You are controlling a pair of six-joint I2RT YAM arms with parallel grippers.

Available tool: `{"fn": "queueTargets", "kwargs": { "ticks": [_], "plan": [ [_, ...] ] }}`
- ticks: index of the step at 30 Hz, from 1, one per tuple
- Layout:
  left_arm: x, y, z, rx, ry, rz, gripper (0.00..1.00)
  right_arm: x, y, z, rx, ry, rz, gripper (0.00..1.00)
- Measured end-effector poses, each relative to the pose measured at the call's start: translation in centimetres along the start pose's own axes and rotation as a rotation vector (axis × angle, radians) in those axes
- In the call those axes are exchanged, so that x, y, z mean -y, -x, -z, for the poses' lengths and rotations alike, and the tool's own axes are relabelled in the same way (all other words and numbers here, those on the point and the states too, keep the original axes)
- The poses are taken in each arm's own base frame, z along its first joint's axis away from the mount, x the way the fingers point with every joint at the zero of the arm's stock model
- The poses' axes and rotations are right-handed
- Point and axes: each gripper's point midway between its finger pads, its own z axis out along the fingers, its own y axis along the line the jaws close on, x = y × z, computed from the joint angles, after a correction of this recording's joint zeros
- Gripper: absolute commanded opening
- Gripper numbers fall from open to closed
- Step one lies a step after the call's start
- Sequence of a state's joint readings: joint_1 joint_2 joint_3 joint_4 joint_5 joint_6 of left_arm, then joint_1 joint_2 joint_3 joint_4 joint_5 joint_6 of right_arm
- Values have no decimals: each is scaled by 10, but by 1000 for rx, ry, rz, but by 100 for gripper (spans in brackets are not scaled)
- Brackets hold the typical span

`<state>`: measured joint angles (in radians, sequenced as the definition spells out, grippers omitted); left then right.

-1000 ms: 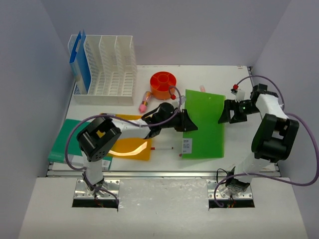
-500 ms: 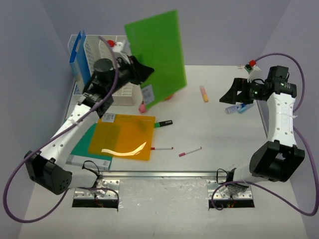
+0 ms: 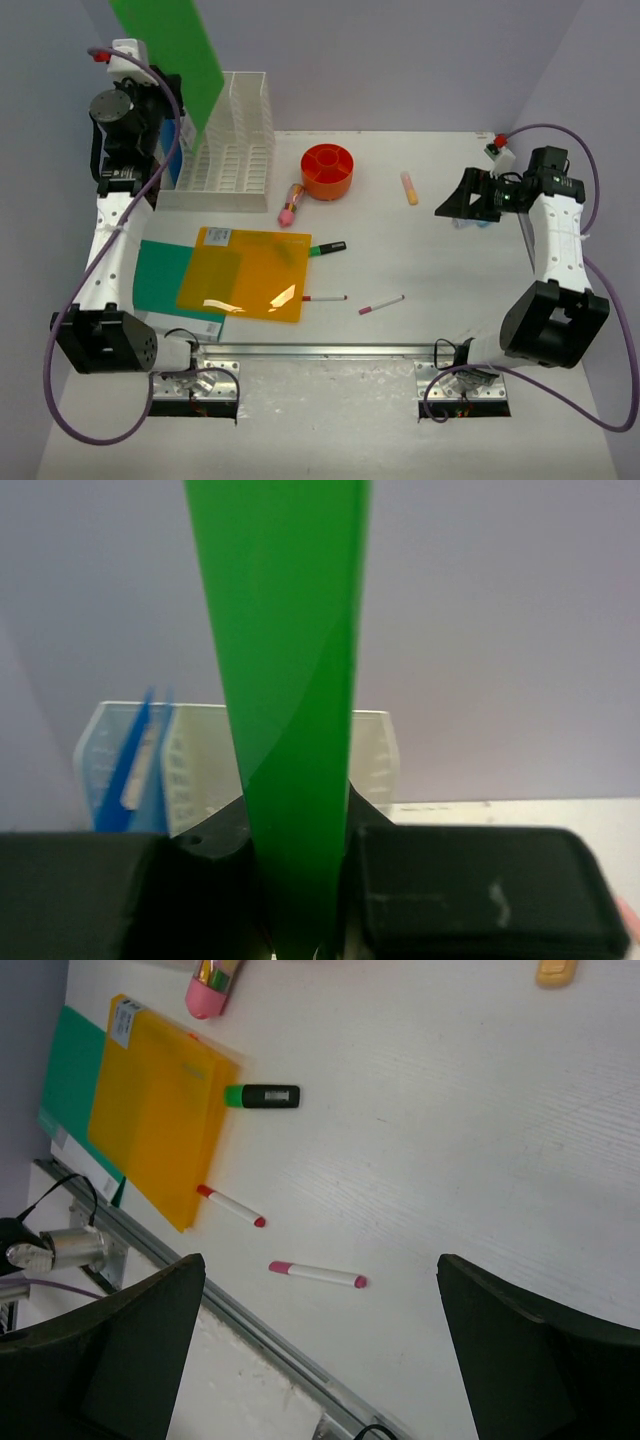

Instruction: Organize the desk

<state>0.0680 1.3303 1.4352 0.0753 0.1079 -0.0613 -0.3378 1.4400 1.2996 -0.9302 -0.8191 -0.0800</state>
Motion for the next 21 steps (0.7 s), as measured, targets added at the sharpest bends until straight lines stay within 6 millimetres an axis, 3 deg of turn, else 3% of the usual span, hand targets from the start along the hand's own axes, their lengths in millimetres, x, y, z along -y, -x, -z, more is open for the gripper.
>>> {"fn": "queueTargets", "kwargs": {
  "ticks": [4, 7, 17, 21],
  "plan": [
    [-58, -21, -17, -25, 108, -19, 0, 1, -6, -2, -5, -1, -4, 99],
    [-82, -35, -23, -44, 147, -25, 0, 2, -9, -3, -10, -2, -7, 99],
    [-93, -48, -41, -25, 115, -59, 0, 5, -18, -7, -25, 2, -11, 99],
    [-98, -64, -53, -35, 99, -70, 0, 7, -21, -8, -31, 3, -10, 99]
  ]
}}
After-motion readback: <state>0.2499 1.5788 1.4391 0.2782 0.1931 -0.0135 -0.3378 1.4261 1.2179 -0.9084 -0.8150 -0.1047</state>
